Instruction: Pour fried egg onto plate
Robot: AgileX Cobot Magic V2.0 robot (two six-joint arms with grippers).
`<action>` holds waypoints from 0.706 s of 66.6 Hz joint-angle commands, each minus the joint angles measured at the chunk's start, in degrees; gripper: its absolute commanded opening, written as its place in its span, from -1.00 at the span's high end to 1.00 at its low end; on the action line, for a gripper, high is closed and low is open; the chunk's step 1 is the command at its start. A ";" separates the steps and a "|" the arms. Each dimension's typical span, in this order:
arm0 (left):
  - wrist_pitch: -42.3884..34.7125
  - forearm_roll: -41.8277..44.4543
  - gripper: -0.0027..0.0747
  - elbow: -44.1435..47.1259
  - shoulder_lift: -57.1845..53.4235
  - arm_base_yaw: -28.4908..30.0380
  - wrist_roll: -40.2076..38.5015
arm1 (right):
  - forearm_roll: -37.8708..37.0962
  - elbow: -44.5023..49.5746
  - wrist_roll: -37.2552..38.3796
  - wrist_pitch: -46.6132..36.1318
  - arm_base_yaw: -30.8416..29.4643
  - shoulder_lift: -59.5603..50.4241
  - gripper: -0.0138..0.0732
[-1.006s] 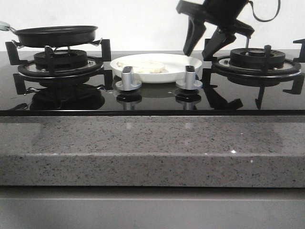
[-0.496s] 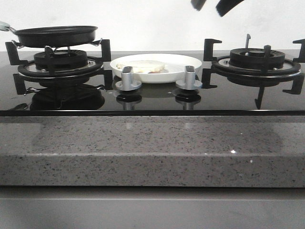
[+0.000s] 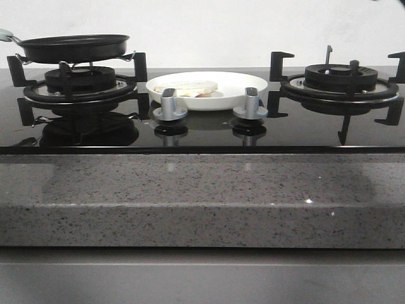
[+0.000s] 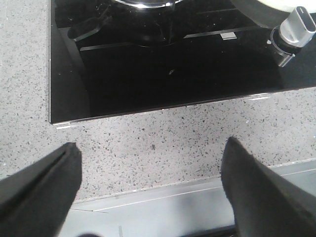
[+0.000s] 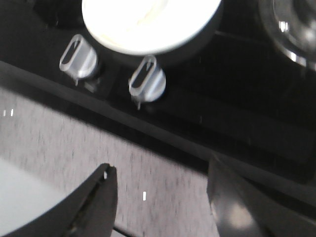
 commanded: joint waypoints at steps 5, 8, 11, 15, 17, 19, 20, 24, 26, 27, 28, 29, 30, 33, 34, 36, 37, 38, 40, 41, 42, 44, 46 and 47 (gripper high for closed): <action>-3.66 -0.77 -0.53 -1.41 -0.03 -0.40 -0.63 | 0.49 5.41 -0.79 -2.17 -0.06 -9.14 -0.32; -3.66 -0.77 -0.53 -1.41 -0.03 -0.40 -0.63 | 0.49 7.59 -0.79 -1.85 -0.06 -11.17 -0.32; -3.66 -0.77 -0.53 -1.41 -0.03 -0.40 -0.63 | 0.49 9.28 -0.79 -1.38 -0.06 -13.11 -0.32; -3.66 -0.77 -0.53 -1.41 -0.03 -0.40 -0.63 | 0.54 11.84 -0.79 -1.00 -0.06 -15.92 -0.32; -3.66 -0.77 -0.53 -1.41 -0.03 -0.40 -0.63 | 0.55 12.70 -0.79 -0.65 -0.06 -17.11 -0.32; -3.66 -0.77 -0.53 -1.41 -0.03 -0.40 -0.63 | 0.55 13.45 -0.79 -0.18 -0.06 -18.23 -0.32; -3.66 -0.77 -0.53 -1.41 -0.03 -0.40 -0.63 | 0.55 13.82 -0.79 -0.01 -0.06 -18.78 -0.32; -3.66 -0.77 -0.53 -1.41 -0.03 -0.40 -0.63 | 0.60 15.16 -0.79 0.74 -0.06 -21.02 -0.32; -3.66 -0.77 -0.53 -1.41 -0.03 -0.40 -0.63 | 0.62 15.64 -0.79 1.23 -0.06 -21.93 -0.32; -3.66 -0.77 -0.53 -1.41 -0.03 -0.40 -0.63 | 0.62 15.89 -0.79 1.39 -0.06 -22.35 -0.32; -3.66 -0.77 -0.53 -1.41 -0.03 -0.40 -0.63 | 0.67 16.09 -0.79 1.50 -0.06 -22.94 -0.32; -3.66 -0.77 -0.53 -1.41 -0.03 -0.40 -0.63 | 0.67 16.31 -0.79 1.69 -0.06 -23.30 -0.32; -3.66 -0.77 -0.53 -1.41 -0.03 -0.40 -0.63 | 0.67 16.47 -0.79 1.87 -0.06 -23.60 -0.32; -3.66 -0.77 -0.52 -1.41 -0.03 -0.40 -0.63 | 0.74 16.64 -0.79 2.45 -0.06 -24.43 -0.29; -3.66 -0.77 -0.51 -1.41 -0.03 -0.40 -0.63 | 0.74 16.64 -0.79 2.64 -0.06 -24.60 -0.28; -3.66 -0.77 -0.48 -1.41 -0.03 -0.40 -0.63 | 0.74 16.64 -0.79 2.95 -0.06 -25.07 -0.22; -3.66 -0.77 -0.46 -1.41 -0.03 -0.40 -0.63 | 0.74 16.64 -0.79 2.96 -0.06 -25.23 -0.19; -3.66 -0.77 -0.44 -1.41 -0.03 -0.40 -0.63 | 0.74 16.64 -0.79 3.02 -0.06 -25.39 -0.16; -3.66 -0.77 -0.36 -1.41 -0.03 -0.40 -0.63 | 0.74 16.64 -0.79 3.22 -0.06 -25.60 -0.05; -3.66 -0.77 -0.31 -1.41 -0.03 -0.40 -0.63 | 0.74 16.64 -0.79 3.26 -0.06 -25.71 -0.01; -3.66 -0.77 -0.27 -1.41 -0.03 -0.40 -0.63 | 0.74 16.64 -0.79 3.25 -0.06 -25.78 0.04; -3.66 -0.77 -0.19 -1.41 -0.03 -0.40 -0.63 | 0.74 16.64 -0.79 3.38 -0.06 -25.78 0.14; -3.66 -0.77 -0.10 -1.41 -0.03 -0.40 -0.63 | 0.78 16.64 -0.79 3.38 -0.06 -25.78 0.23; -3.66 -0.77 -0.06 -1.41 -0.03 -0.40 -0.63 | 0.83 16.64 -0.79 3.38 -0.06 -25.78 0.29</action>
